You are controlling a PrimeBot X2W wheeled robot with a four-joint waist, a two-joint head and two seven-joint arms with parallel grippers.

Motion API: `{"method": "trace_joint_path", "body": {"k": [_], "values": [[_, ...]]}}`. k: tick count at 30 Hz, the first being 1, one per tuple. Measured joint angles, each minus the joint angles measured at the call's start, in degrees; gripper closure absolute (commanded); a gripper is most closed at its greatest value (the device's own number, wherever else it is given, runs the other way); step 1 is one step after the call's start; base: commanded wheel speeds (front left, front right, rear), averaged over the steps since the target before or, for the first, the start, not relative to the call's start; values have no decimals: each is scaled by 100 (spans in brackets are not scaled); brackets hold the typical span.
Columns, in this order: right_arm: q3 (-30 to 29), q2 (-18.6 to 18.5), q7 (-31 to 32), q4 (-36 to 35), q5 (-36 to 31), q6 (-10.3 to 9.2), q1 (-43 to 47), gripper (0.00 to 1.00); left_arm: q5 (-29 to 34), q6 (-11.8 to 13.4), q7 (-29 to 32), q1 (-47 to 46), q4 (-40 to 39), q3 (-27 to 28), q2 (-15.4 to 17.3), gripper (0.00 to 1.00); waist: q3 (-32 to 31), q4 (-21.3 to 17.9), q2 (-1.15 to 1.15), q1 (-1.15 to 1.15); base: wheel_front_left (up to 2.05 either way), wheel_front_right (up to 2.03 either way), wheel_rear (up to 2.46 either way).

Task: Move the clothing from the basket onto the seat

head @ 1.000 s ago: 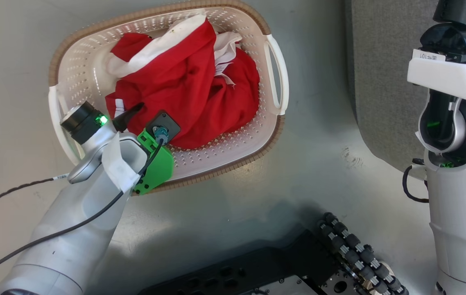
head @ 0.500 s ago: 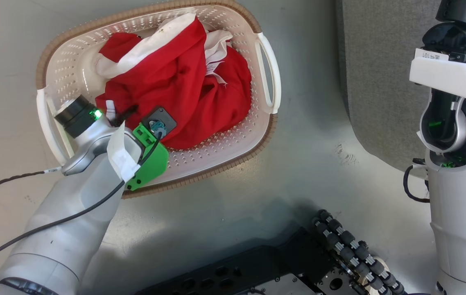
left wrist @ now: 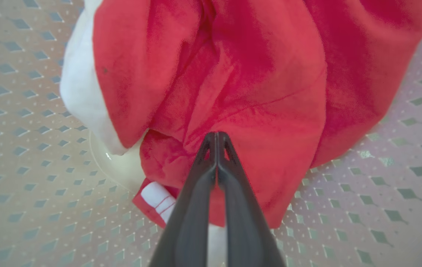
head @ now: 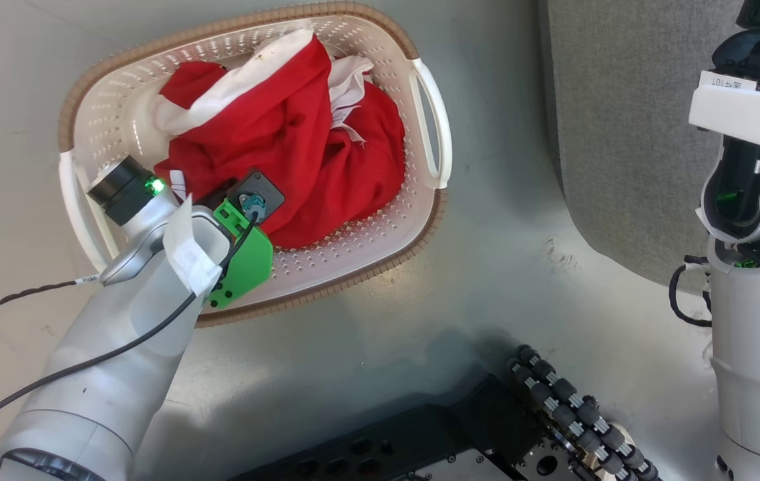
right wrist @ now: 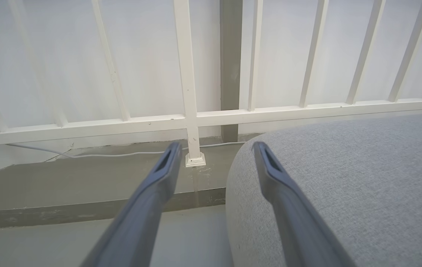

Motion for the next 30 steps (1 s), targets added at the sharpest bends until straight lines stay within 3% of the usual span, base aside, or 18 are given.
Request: {"method": "trace_joint_path", "body": {"k": [20,30], "values": [[-280,0,0,269,-321,0,32,0,-612,2,-1189,-14,-448,314,-168,100,-570,392,0,0,0,0,0],[-605,-1,0,492,-571,0,420,0,-768,2,-1383,563,-975,204,-185,100,-1111,611,0,0,0,0,0]]}}
